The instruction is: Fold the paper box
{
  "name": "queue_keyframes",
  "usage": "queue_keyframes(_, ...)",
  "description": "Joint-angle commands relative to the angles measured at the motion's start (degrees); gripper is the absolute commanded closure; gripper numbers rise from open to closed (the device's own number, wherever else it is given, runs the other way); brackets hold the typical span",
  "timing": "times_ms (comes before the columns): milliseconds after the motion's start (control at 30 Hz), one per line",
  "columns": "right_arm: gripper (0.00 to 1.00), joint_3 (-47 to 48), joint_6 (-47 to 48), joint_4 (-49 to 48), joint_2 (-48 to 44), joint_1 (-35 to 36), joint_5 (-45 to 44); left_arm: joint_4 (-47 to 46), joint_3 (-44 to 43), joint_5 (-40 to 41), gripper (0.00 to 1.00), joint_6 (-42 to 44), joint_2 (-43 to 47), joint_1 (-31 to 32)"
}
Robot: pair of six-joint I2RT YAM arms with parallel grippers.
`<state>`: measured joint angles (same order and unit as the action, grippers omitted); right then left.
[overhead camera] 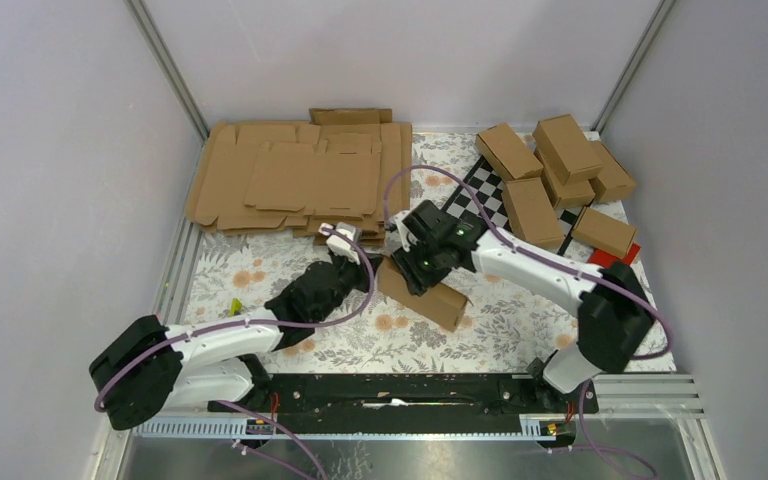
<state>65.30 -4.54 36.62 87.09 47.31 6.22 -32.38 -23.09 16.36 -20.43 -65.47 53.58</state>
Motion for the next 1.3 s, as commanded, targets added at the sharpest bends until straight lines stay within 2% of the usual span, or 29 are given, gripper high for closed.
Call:
queue_keyframes(0,0.44,8.75,1.39,-3.52,7.25,-0.46,-0.97,4.71,2.13,2.4,1.0,-0.44,2.79,-3.77)
queue_keyframes(133,0.21,11.27,1.63,-3.37,9.17,-0.46,-2.33,4.19,3.88,3.18,1.0,-1.37,4.51,-4.36)
queue_keyframes(300,0.01,9.79,1.3,-2.32,5.69,-0.44,-3.12,5.68,2.36,1.47,1.0,-1.49,3.67,-4.38)
queue_keyframes(333,0.01,9.66,0.96,-1.24,4.85,-0.46,-3.51,5.81,2.09,0.95,1.0,-1.65,3.42,-4.39)
queue_keyframes(500,0.0,5.43,-1.46,0.86,-3.5,-0.46,-5.91,6.27,1.09,-0.44,1.0,-1.99,2.37,-4.37)
queue_keyframes(767,0.0,-4.54,-11.94,4.34,-23.93,-0.66,-21.77,6.72,0.94,-0.56,1.0,-1.64,2.7,-4.42)
queue_keyframes(867,0.01,-6.41,-14.78,8.02,-28.56,-1.3,-23.73,6.97,0.77,-0.53,1.0,-1.46,2.76,-4.39)
queue_keyframes(1100,0.19,-8.83,-16.51,9.42,-32.12,-1.81,-24.7,7.46,0.94,0.2,1.0,-0.96,4.03,-4.4)
queue_keyframes(1267,0.36,-10.54,-15.15,5.9,-28.28,-2.57,-23.24,7.51,1.03,0.22,1.0,-0.71,4.47,-4.35)
